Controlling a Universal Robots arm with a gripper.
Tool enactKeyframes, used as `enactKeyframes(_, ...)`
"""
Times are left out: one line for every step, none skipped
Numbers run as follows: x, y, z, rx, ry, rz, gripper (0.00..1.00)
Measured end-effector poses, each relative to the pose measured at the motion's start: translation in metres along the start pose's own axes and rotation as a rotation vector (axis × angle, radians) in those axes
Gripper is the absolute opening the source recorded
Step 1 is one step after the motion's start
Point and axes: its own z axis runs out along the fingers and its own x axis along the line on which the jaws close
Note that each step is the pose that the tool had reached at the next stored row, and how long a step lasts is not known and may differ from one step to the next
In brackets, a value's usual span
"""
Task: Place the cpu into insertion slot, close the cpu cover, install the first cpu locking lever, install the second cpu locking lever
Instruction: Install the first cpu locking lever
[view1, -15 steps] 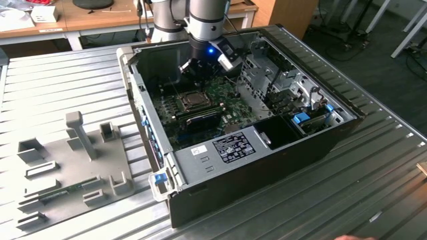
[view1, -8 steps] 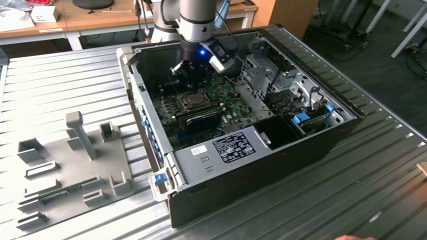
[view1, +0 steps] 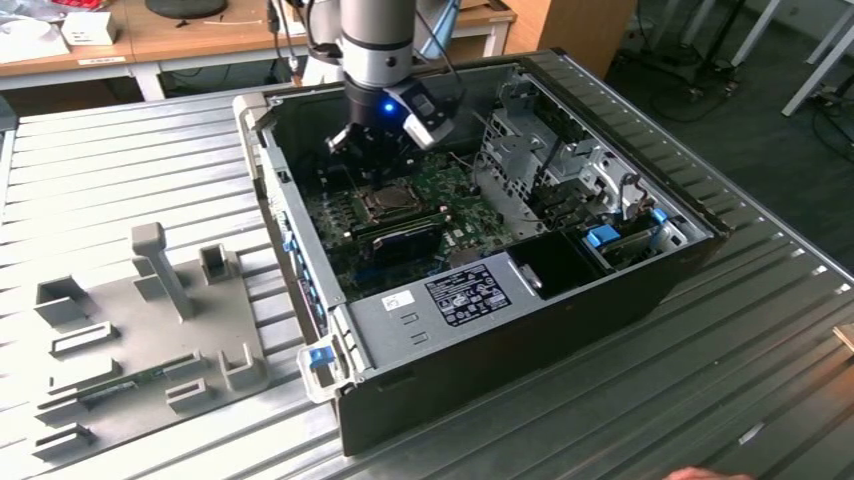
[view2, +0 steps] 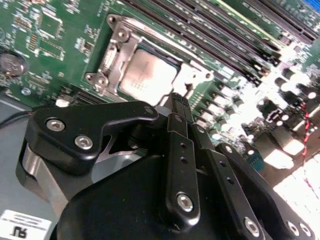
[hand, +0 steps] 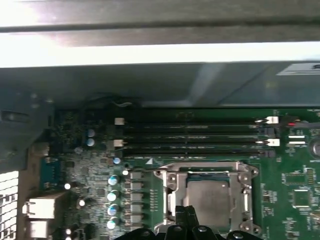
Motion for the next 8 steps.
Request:
enactKeyframes(0.0018, 0.0000, -0.0001, 0.0000, -0.0001, 0.000, 0.11)
enactKeyframes(0.0033, -0.0001, -0.0001, 0.0000, -0.0002, 0.000, 0.11)
enactKeyframes(0.0050, -0.0001, -0.0002, 0.0001, -0.0003, 0.000, 0.11)
enactKeyframes(0.0070, -0.0001, -0.0002, 0.0000, -0.0006, 0.000, 0.11)
enactKeyframes(0.0090, -0.0002, -0.0002, 0.0000, -0.0009, 0.000, 0.11)
enactKeyframes(0.0110, -0.0002, -0.0003, 0.0000, -0.0011, 0.000, 0.11)
enactKeyframes(0.0131, -0.0002, -0.0004, 0.0000, -0.0013, 0.000, 0.11)
enactKeyframes(0.0152, -0.0003, -0.0004, 0.0001, -0.0016, 0.000, 0.11)
